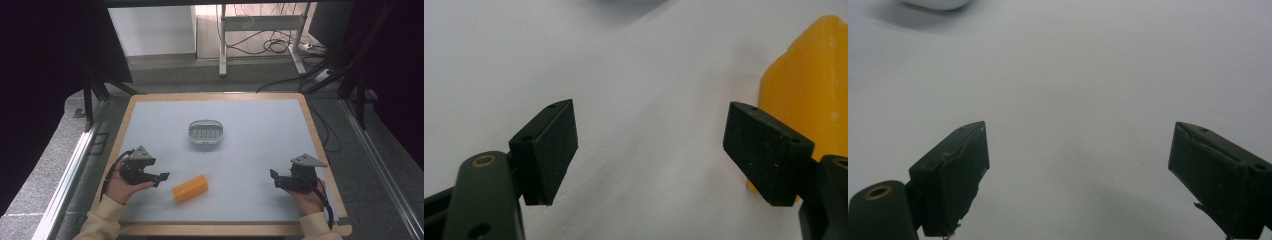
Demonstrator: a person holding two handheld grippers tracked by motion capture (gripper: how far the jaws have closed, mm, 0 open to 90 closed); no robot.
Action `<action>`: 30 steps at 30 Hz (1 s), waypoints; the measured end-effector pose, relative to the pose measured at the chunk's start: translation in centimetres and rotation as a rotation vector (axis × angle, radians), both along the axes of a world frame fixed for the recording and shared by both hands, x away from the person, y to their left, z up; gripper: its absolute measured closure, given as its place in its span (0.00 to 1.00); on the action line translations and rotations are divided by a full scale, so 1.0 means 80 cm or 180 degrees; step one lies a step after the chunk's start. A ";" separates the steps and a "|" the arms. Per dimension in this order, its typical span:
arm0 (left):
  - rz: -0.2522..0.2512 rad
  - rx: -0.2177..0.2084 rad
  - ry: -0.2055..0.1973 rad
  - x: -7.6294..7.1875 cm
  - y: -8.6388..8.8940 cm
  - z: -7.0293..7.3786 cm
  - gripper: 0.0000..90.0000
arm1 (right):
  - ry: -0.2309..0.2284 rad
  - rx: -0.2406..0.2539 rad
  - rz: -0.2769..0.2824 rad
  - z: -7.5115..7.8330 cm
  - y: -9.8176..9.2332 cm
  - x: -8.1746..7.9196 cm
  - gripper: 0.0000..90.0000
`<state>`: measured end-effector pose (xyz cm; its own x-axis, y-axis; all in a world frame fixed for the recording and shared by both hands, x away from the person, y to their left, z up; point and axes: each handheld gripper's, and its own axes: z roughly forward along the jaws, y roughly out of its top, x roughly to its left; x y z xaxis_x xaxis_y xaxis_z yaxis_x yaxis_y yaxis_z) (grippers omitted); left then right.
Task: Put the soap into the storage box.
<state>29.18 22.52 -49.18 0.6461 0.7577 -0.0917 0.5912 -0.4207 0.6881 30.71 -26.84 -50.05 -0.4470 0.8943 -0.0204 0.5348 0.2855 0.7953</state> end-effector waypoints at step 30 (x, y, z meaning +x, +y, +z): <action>-0.0170 0.0061 -0.0120 -0.002 -0.021 0.021 0.32 | 0.0015 -0.0023 -0.0083 0.004 -0.001 -0.004 0.12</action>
